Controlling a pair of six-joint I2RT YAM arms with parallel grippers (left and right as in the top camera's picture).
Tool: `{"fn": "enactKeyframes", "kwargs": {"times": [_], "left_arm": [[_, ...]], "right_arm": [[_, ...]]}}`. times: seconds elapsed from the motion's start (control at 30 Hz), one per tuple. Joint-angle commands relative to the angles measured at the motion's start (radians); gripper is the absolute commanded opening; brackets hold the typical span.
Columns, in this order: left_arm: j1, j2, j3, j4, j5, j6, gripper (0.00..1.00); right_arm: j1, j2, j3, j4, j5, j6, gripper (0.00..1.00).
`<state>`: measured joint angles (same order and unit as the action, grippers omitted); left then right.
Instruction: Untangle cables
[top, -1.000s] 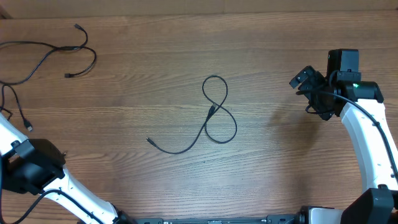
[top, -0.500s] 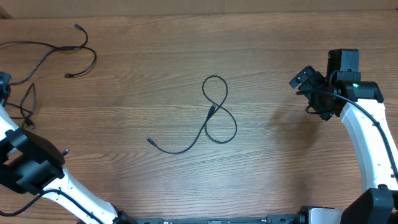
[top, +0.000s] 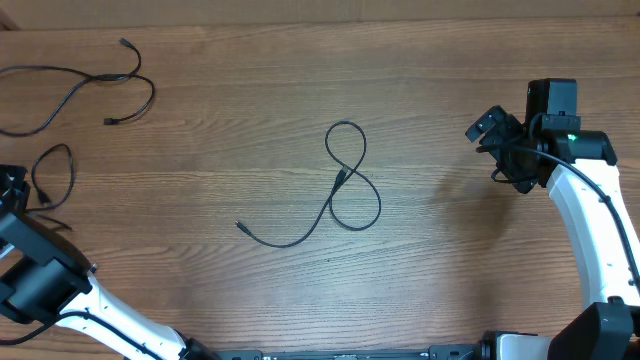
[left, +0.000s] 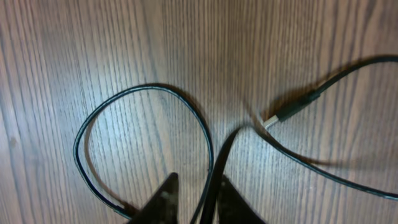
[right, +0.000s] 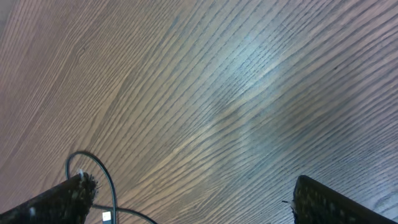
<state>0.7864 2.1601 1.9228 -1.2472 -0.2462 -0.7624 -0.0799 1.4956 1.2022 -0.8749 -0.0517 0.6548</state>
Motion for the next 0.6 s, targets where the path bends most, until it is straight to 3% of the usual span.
{"fn": "enactKeyframes", "kwargs": {"times": [0.0,0.07,0.3,0.47,0.57], "left_arm": [[0.000,0.008,-0.003,0.023,0.020,0.140,0.29],[-0.003,0.008,-0.003,0.029,0.095,0.246,0.42],[-0.005,0.009,-0.003,-0.015,0.259,0.304,0.56],[-0.023,0.009,-0.010,-0.039,0.272,0.428,0.63],[-0.035,0.009,-0.042,-0.031,0.269,0.424,0.73]], "right_arm": [[-0.006,-0.014,0.002,0.005,0.009,-0.002,1.00],[-0.006,-0.014,0.002,0.005,0.009,-0.002,1.00],[-0.006,-0.014,0.002,0.005,0.009,-0.002,1.00],[-0.006,-0.014,0.002,0.005,0.009,-0.002,1.00],[-0.006,-0.014,0.002,0.005,0.009,-0.002,1.00]]}}
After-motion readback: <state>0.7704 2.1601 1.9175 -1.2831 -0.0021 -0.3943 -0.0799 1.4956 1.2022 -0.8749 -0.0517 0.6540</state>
